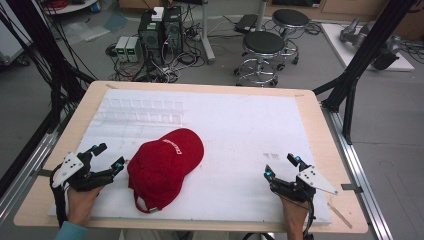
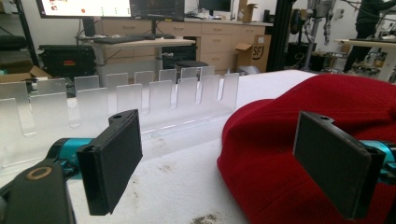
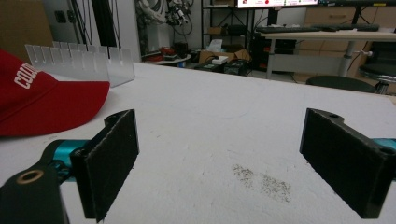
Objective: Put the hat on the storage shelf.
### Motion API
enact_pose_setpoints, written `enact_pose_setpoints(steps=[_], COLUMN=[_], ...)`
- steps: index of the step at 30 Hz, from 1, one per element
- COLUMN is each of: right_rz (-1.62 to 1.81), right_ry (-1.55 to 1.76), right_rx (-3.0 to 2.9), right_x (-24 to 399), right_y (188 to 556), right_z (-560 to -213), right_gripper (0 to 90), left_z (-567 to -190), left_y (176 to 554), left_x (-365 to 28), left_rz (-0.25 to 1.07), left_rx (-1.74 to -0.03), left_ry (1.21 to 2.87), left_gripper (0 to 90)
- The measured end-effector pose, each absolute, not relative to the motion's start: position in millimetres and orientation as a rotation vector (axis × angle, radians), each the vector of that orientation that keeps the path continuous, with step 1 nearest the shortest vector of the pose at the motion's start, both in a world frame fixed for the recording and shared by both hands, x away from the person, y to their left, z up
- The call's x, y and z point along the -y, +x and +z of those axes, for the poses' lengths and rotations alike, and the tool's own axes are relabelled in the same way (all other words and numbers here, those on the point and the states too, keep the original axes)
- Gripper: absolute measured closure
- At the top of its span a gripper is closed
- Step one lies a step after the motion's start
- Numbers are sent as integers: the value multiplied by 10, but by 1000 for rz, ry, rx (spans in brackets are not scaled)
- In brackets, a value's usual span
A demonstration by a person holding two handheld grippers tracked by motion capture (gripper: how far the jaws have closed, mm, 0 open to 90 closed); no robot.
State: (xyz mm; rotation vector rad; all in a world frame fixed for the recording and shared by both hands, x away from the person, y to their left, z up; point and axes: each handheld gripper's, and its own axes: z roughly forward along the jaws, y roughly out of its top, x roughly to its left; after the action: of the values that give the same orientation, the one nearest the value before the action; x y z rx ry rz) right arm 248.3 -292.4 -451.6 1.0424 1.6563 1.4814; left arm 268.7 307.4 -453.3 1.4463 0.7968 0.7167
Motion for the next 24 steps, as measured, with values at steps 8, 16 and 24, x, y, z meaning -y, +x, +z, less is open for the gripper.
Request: enact_pose_setpoints(steps=[8, 16, 24], right_rz=[1483, 1487, 1488], right_ry=[1036, 1048, 1054], right_rx=[-1653, -1650, -1649], right_x=[2928, 2929, 2929], right_y=[2484, 2481, 2484], right_z=[-4517, -4517, -4516], right_gripper=[107, 107, 107], left_z=[-4530, -4530, -4524], left_y=[2686, 2688, 2702], left_x=[-3058, -3068, -3086], left_rz=[726, 716, 678], left_rx=[-794, -788, -788], left_ry=[1461, 1458, 1463], left_gripper=[159, 159, 154])
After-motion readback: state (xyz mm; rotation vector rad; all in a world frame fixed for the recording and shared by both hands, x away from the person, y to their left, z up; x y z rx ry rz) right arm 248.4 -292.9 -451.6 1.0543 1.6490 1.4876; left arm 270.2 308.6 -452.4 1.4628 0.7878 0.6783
